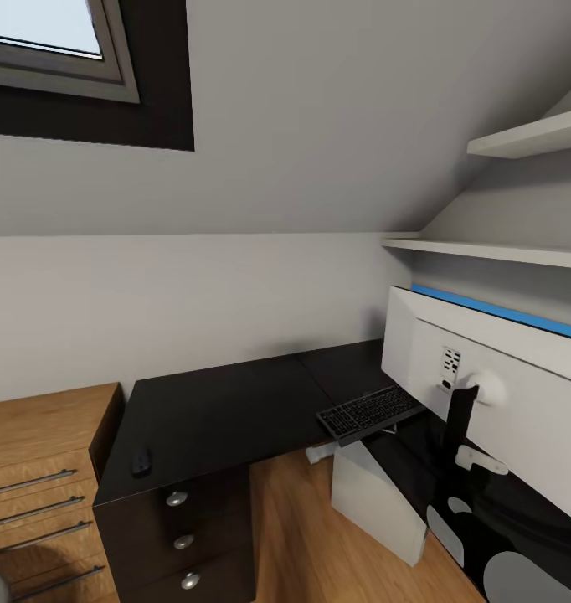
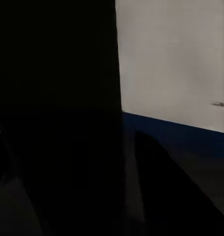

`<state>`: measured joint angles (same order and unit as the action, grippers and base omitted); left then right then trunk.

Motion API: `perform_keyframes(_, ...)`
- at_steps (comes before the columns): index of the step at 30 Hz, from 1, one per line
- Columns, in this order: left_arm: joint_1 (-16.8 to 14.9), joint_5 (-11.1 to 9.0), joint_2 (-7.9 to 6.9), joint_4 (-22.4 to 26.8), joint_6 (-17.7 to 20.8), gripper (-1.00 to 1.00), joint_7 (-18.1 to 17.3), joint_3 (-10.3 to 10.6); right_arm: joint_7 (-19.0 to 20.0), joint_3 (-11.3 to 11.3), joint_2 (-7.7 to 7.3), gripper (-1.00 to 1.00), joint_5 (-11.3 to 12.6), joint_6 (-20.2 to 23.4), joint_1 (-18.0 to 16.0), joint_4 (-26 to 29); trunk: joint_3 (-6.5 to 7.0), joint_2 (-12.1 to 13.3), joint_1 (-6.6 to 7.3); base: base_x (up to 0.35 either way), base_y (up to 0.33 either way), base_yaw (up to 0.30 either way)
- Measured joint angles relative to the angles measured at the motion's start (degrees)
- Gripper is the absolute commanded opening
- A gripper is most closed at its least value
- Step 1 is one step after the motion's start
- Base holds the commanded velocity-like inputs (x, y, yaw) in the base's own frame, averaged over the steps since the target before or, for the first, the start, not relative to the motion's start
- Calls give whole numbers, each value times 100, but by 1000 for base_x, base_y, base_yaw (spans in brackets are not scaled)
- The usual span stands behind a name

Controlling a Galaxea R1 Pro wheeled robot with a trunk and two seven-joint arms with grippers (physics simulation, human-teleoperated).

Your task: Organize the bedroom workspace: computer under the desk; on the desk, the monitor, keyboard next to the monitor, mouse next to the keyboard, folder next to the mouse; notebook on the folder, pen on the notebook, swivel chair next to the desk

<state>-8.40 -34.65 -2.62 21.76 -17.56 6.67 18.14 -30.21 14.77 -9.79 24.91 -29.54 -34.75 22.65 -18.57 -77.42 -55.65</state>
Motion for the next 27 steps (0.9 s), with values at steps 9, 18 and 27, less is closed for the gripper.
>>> perform_keyframes(9, 0, 0, -4, 2, 0, 100, 0, 0, 0, 6, -18, -100, 3, 2, 0, -1, 0, 0, 0, 0, 0, 0)
perform_keyframes(18, -1, 0, -1, -1, 0, 100, 0, 1, 24, -6, -22, -100, -11, 15, 1, 4, 0, 1, -3, -197, 0, 0)
perform_keyframes(27, -1, -1, -1, -2, -1, 100, 0, 2, 25, 1, -24, -100, -10, 17, 2, 6, 0, 0, -1, -144, 0, 0)
